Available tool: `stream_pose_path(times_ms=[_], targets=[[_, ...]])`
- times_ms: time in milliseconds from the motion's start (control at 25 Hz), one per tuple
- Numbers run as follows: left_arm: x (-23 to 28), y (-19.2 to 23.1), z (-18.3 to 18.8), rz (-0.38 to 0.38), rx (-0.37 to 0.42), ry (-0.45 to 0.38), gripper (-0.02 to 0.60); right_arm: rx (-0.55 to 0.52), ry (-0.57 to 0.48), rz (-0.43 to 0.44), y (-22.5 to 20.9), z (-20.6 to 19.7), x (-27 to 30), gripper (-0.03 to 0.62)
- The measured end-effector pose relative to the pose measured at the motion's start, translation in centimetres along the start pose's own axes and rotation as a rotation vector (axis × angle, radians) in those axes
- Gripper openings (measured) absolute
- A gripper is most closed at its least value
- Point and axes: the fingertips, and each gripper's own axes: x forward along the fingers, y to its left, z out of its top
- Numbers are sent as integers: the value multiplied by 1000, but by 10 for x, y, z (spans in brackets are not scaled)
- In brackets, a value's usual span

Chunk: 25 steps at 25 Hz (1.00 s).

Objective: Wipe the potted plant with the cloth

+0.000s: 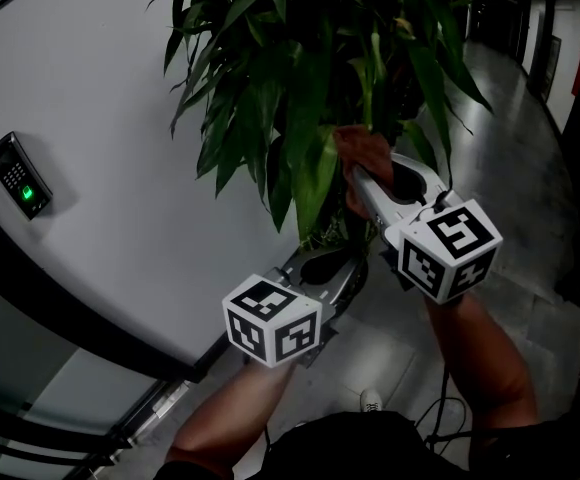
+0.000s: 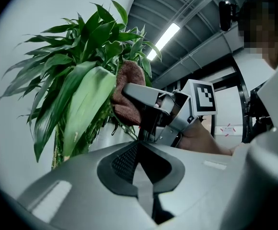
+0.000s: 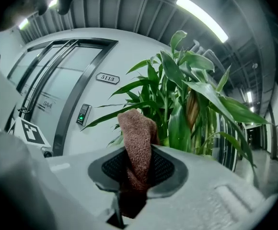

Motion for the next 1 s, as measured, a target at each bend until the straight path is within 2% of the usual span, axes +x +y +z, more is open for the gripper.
stream_pose_path(times_ms=[1000], targets=[[2, 2, -6, 4, -27, -13, 18, 29, 68, 73, 33, -31, -24, 75]])
